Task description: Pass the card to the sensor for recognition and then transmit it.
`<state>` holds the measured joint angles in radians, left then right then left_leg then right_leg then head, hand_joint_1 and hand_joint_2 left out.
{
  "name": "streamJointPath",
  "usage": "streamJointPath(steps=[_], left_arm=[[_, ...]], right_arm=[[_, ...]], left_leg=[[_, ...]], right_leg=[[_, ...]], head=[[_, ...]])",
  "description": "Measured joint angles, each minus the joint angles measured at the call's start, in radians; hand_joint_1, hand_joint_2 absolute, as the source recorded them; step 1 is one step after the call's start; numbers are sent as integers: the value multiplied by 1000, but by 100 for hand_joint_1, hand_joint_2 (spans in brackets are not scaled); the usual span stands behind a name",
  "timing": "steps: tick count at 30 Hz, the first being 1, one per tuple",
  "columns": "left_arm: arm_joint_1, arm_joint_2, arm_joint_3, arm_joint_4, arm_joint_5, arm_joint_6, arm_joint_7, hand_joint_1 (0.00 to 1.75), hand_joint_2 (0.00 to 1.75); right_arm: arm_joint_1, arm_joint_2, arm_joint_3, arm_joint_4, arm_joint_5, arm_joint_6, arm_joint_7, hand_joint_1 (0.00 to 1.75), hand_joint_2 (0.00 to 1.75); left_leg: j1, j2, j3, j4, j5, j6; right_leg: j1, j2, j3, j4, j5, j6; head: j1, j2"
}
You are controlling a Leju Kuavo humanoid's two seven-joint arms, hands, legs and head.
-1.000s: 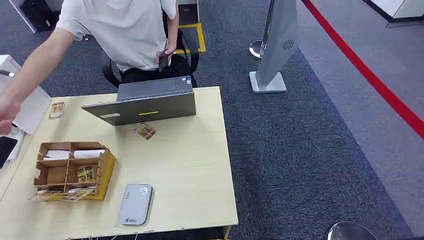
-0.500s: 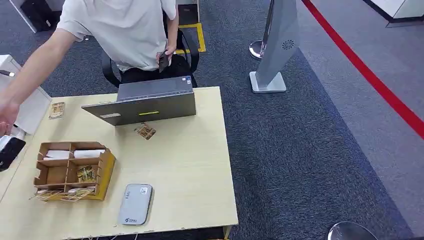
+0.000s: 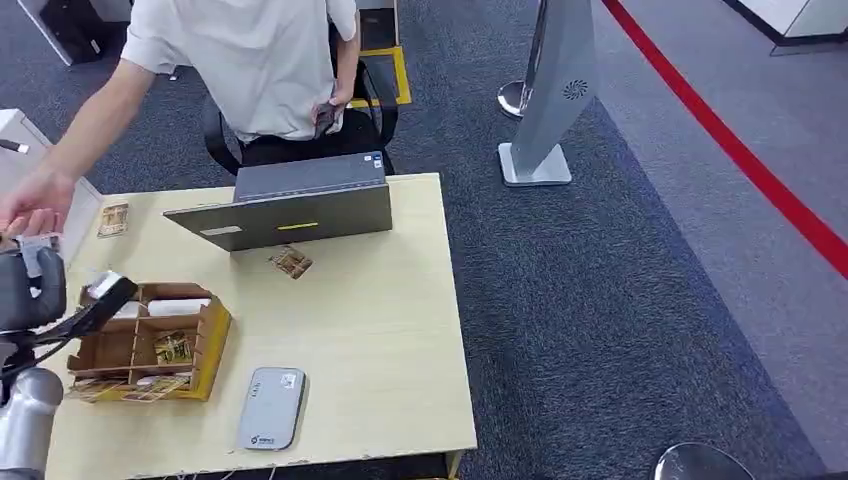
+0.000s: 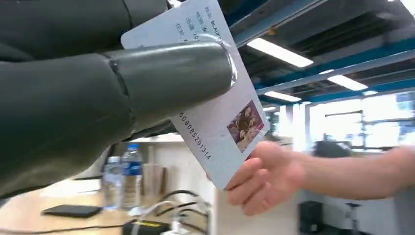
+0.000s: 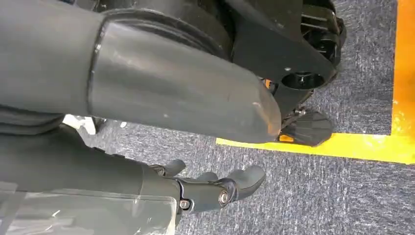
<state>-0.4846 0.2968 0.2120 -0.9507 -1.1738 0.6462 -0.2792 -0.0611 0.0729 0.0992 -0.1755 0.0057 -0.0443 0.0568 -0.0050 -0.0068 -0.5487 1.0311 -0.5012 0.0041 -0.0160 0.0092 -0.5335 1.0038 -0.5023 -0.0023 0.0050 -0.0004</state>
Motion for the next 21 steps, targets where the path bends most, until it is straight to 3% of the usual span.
streamJointPath(steps=[13,21], left_arm=[[66,-56,-141,-153,-50,-3,3,175,0],[108,-122,-350,-316,-148,-87,90,175,0]], right_arm=[[1,0,-12,1,0,-2,0,0,0],[0,4,-30,1,-6,-6,0,0,0]], left_leg=[[0,0,-1,1,1,1],[0,0,-2,2,1,1]], right_leg=[[0,0,-1,0,1,1],[0,0,-2,0,2,3]], head=[[0,0],[0,0]])
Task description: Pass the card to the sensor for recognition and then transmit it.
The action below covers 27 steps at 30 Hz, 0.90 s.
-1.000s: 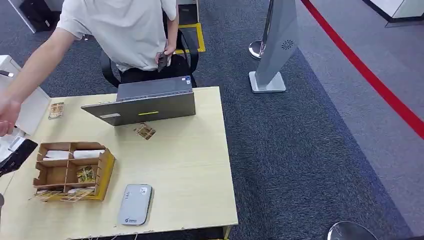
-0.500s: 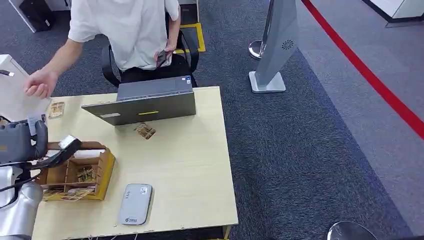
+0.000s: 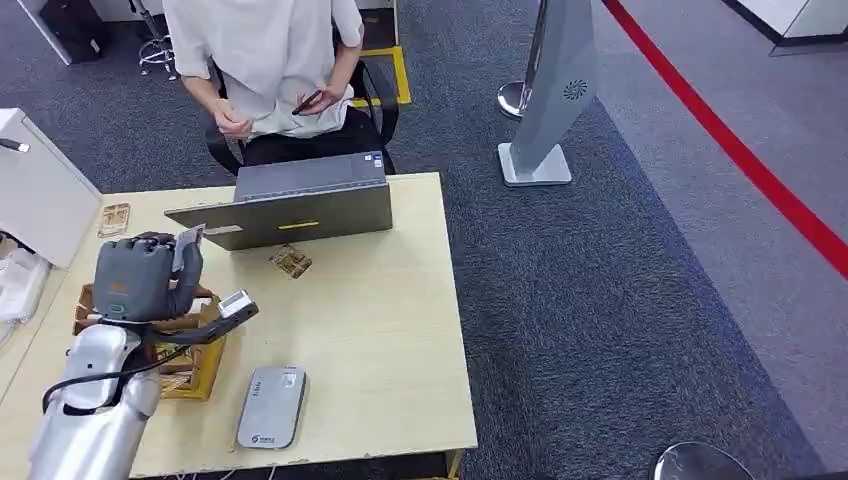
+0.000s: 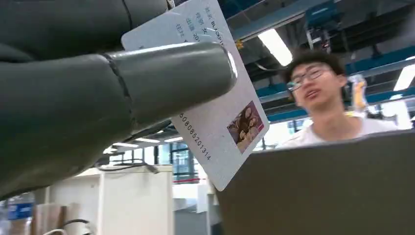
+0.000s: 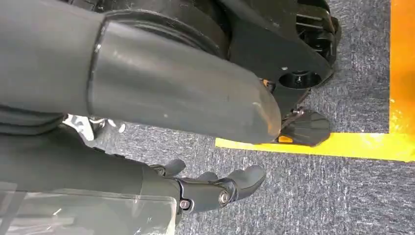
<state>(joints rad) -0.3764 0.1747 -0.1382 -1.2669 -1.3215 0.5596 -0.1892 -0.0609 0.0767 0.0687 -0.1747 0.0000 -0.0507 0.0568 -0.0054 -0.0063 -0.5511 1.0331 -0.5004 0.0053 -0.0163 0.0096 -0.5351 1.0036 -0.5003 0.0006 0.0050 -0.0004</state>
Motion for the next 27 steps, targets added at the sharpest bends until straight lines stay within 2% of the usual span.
streamJointPath(steps=[5,13,19,23,27], left_arm=[[8,-6,-105,-46,2,-40,26,175,0],[53,-11,-212,-116,8,-109,72,175,0],[66,-14,-243,-140,7,-117,83,175,0],[91,-20,-257,-164,-6,-138,122,175,0],[108,-27,-263,-178,-10,-141,132,175,0]], right_arm=[[1,0,-15,0,-2,-3,0,0,0],[5,2,-39,0,-19,-7,-1,0,0],[6,3,-47,0,-21,-8,-2,0,0],[8,4,-57,0,-34,-13,-6,0,0],[9,5,-66,0,-34,-15,-6,0,0]], left_leg=[[0,0,0,0,0,0],[0,0,0,0,0,1],[0,0,-1,0,0,1],[0,0,-1,0,1,1],[0,0,-1,0,1,1]], right_leg=[[0,0,0,0,0,1],[0,0,0,0,0,1],[0,0,0,0,0,1],[0,0,0,0,0,1],[0,0,0,0,0,1]], head=[[0,0],[0,0],[0,0],[0,0],[0,0]])
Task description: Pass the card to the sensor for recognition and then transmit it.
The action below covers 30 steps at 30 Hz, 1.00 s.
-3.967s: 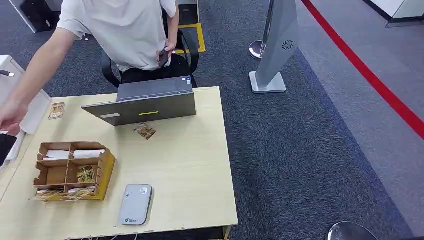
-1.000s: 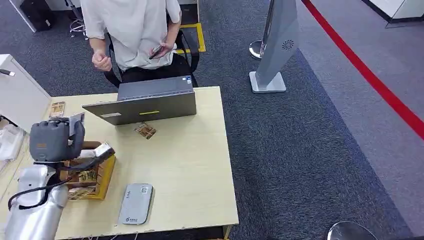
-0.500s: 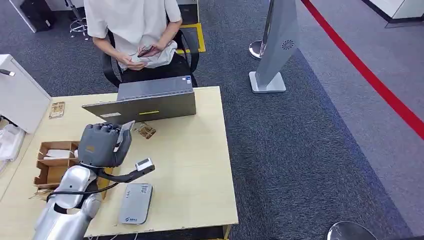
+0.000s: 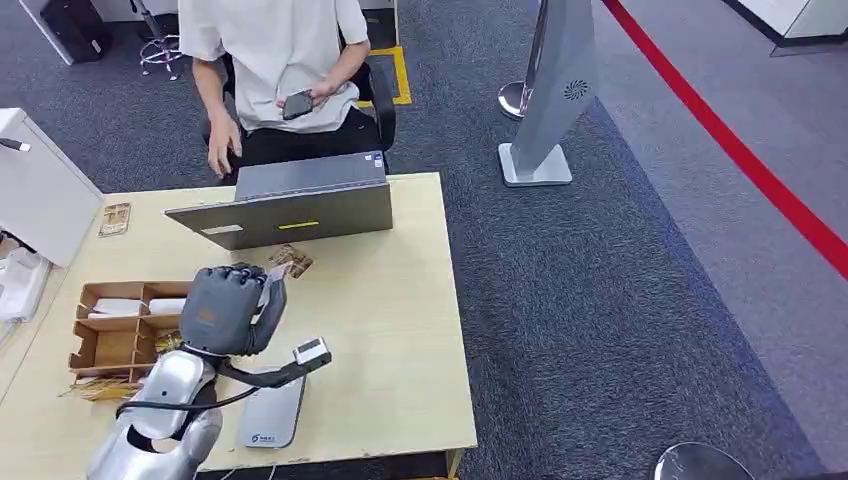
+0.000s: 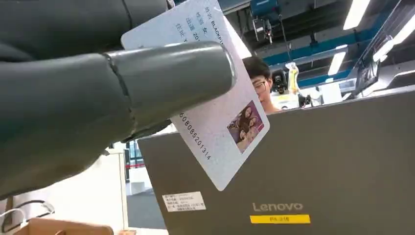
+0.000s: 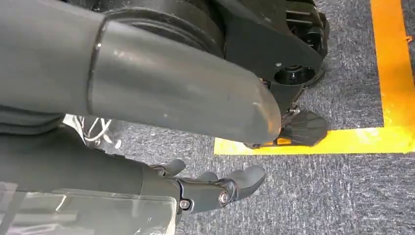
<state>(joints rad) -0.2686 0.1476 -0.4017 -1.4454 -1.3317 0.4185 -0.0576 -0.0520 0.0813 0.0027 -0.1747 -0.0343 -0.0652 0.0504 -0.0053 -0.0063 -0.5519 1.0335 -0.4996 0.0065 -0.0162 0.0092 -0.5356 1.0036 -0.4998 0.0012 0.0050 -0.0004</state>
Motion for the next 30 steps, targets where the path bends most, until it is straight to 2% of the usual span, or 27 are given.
streamJointPath(steps=[5,10,19,23,30], left_arm=[[15,-5,-10,-9,-5,-19,15,175,0],[56,-13,-38,-21,-64,-34,65,175,0],[71,-17,-56,-26,-69,-39,73,175,0],[92,-24,-66,-24,-74,-84,91,175,0],[164,-56,-71,18,-60,-48,104,175,0]], right_arm=[[0,0,-8,0,-6,-8,-4,0,0],[1,0,-29,0,-21,-21,-9,0,0],[2,0,-43,0,-29,-24,-10,0,0],[2,0,-53,0,-37,-24,-12,0,0],[2,0,-66,0,-37,-29,-14,0,0]], left_leg=[[0,0,0,0,0,0],[0,0,0,0,0,0],[0,0,0,0,0,0],[0,0,0,0,0,0],[0,0,-1,0,0,0]], right_leg=[[0,0,0,0,0,0],[0,0,0,0,0,0],[0,0,0,0,0,0],[0,0,0,0,0,0],[0,0,-1,0,0,0]], head=[[0,0],[0,0],[0,0],[0,0],[0,0]])
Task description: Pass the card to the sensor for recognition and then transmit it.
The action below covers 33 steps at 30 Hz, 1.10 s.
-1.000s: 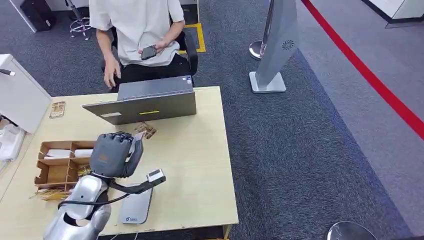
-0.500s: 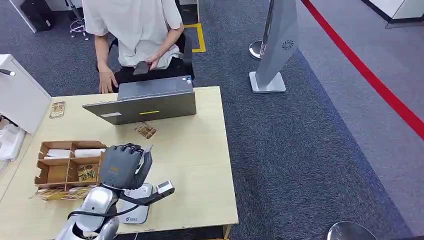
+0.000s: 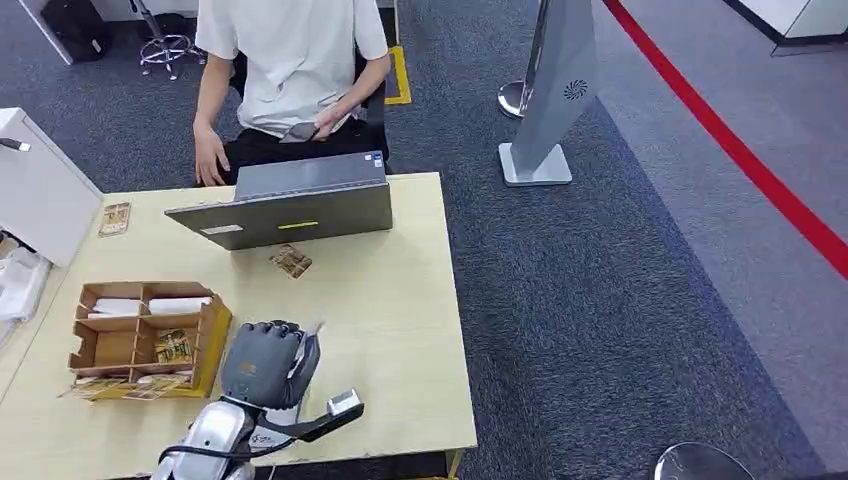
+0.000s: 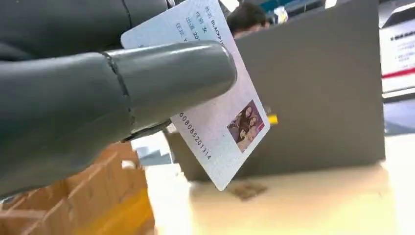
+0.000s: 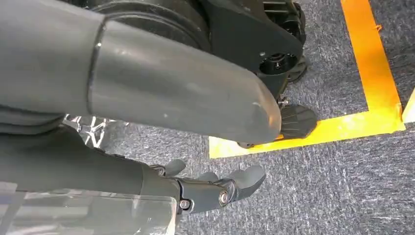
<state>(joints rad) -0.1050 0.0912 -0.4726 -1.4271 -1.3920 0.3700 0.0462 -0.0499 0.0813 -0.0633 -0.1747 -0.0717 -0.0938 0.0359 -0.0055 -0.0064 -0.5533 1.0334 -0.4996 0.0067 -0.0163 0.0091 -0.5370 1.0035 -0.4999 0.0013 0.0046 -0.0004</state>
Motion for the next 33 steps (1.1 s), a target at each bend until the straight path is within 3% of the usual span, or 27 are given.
streamJointPath(steps=[20,33], left_arm=[[61,-59,11,103,-3,24,10,175,0],[98,-60,53,133,-10,50,28,175,0]], right_arm=[[1,0,-10,0,9,-6,15,0,0],[4,0,-11,0,21,-8,18,0,0]], left_leg=[[0,0,-1,0,0,0],[0,0,-1,0,0,0]], right_leg=[[0,0,0,0,0,0],[0,0,0,0,0,0]], head=[[0,0],[0,0]])
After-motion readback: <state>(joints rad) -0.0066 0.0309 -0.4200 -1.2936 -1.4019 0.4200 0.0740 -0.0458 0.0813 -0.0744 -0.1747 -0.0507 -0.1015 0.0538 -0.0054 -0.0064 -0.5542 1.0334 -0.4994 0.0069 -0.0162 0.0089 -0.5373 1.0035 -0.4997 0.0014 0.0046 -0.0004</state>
